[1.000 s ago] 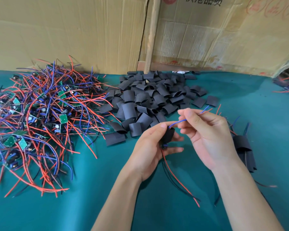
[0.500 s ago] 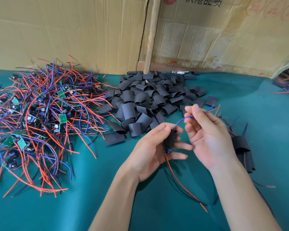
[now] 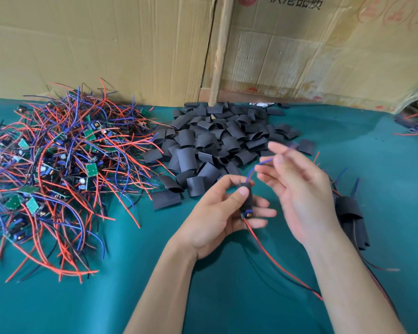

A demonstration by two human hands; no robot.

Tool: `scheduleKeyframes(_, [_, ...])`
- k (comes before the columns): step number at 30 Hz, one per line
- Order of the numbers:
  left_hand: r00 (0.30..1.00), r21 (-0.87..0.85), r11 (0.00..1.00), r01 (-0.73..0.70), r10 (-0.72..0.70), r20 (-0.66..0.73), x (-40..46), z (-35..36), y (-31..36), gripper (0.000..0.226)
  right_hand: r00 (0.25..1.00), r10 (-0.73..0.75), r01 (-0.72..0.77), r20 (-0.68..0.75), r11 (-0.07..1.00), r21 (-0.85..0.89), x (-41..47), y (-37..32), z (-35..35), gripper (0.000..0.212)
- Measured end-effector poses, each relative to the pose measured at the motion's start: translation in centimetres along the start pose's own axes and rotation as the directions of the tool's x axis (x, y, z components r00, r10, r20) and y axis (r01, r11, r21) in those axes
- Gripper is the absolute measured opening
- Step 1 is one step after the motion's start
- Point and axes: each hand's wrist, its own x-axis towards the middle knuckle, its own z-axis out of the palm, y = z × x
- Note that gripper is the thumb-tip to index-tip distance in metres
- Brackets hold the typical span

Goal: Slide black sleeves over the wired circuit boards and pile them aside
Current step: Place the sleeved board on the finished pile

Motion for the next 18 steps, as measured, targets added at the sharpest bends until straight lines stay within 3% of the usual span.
scheduleKeyframes(3, [0.977, -0.050, 0.989, -0.141, 0.131, -0.169, 0.3, -0.3, -0.1, 0.012, 0.995, 0.006, 0.035, 0.100, 0.913, -0.407, -0.5, 0.6, 0.6, 0.059])
scheduleKeyframes(6, [0.932, -0.074, 0.964, -0.257, 0.227, -0.283, 0.6, -0.4, 0.0, 0.011, 0.983, 0.033, 0.090, 0.180, 0.768, -0.634, -1.2, 0.8, 1.1, 0.062])
scheduleKeyframes(9, [0.902, -0.067, 0.952, -0.298, 0.258, -0.347, 0.8, -0.3, 0.0, 0.013, 0.975, 0.011, 0.154, 0.222, 0.685, -0.712, -1.5, 1.1, 1.5, 0.048])
scheduleKeyframes(13, [0.895, 0.024, 0.959, -0.282, 0.272, -0.354, 1.0, -0.5, -0.2, 0.015, 0.966, -0.158, 0.259, 0.206, 0.530, -0.807, -1.7, 1.6, 1.9, 0.025])
scheduleKeyframes(18, [0.888, 0.079, 0.955, -0.285, 0.294, -0.354, 0.9, -0.6, -0.1, 0.010, 0.942, -0.138, 0.335, 0.306, 0.414, -0.846, -1.5, 1.7, 1.7, 0.013])
